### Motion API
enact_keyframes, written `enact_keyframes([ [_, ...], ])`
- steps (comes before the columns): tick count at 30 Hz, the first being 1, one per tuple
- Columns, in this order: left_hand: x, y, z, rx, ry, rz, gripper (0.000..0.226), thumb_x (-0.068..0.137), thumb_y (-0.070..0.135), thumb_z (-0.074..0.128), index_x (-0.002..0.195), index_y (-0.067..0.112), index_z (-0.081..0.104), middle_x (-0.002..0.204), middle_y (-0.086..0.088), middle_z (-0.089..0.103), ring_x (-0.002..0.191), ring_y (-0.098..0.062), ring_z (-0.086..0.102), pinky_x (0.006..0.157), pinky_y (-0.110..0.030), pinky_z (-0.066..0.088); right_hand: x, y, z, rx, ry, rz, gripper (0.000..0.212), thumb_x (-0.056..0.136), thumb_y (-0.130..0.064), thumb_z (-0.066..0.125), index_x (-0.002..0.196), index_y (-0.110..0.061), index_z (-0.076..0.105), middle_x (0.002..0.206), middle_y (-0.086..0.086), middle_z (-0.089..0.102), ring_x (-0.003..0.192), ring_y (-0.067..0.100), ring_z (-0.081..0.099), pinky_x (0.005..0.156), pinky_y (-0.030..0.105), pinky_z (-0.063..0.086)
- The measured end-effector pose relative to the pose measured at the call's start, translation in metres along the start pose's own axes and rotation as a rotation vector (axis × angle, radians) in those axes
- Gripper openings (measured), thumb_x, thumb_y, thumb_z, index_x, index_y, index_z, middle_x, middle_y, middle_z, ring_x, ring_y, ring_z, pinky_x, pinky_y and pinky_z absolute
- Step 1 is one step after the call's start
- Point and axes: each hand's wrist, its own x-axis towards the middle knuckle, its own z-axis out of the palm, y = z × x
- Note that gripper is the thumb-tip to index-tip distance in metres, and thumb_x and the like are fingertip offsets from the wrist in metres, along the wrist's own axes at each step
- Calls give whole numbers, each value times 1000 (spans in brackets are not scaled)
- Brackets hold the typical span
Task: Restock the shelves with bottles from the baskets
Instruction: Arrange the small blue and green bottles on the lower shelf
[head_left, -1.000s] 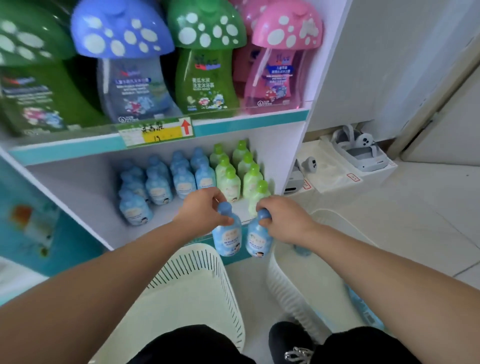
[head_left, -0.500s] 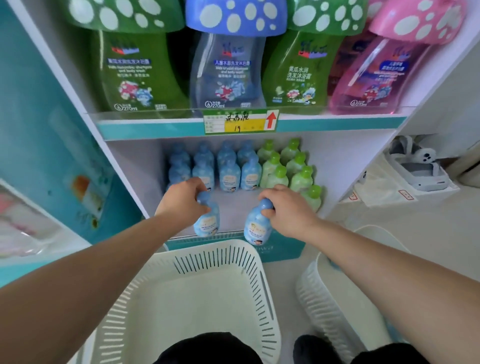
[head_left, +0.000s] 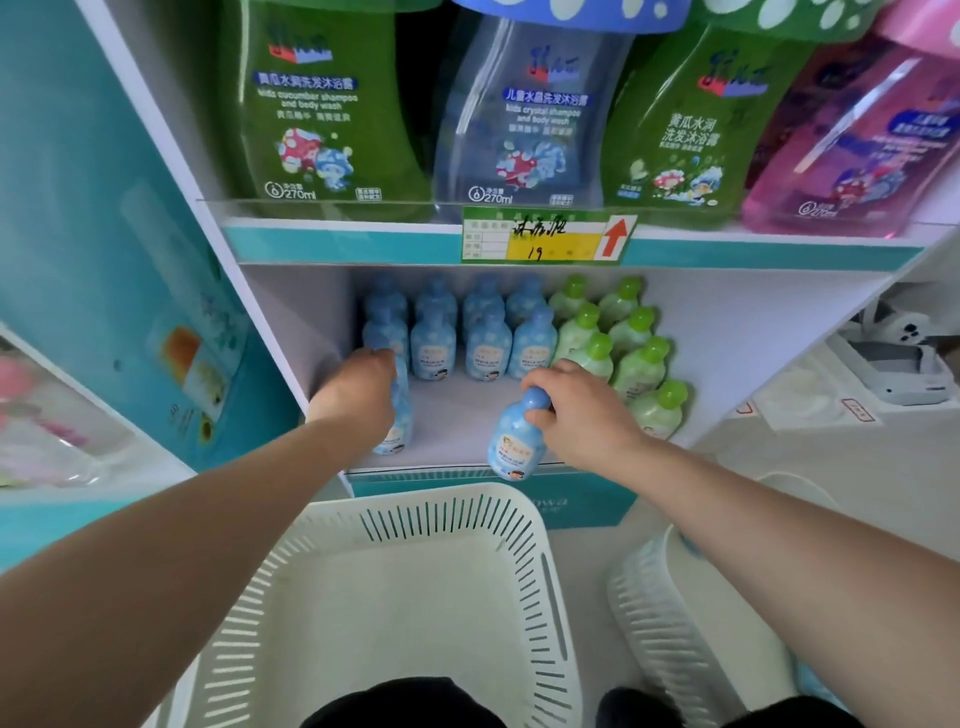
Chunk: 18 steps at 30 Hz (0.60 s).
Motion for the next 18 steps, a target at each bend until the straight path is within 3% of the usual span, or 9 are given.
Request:
enact_keyframes([
  [3,0,5,-1,212,-11,-11,32,92,8,48,123,11,49,123,-8,55,110,-23,56,85,-28,44,4,-3,2,24,-4,-10,33,90,-17,56,123,-20,55,123,5,50,109,25,53,88,30,40],
  [8,5,7,2,364,-29,-29,32,91,8,48,124,9,47,122,-9,56,109,-22,59,84,-27,45,10,-7,4,52,12,-42,33,90,-16,57,123,-19,56,122,4,50,111,24,53,90,31,41],
  [18,6,9,2,366,-54,-28,46,92,8,46,135,2,31,133,-17,44,121,-29,48,93,-36,44,36,-20,15,74,76,-62,33,90,-15,57,123,-17,58,119,8,52,109,29,52,88,34,42],
])
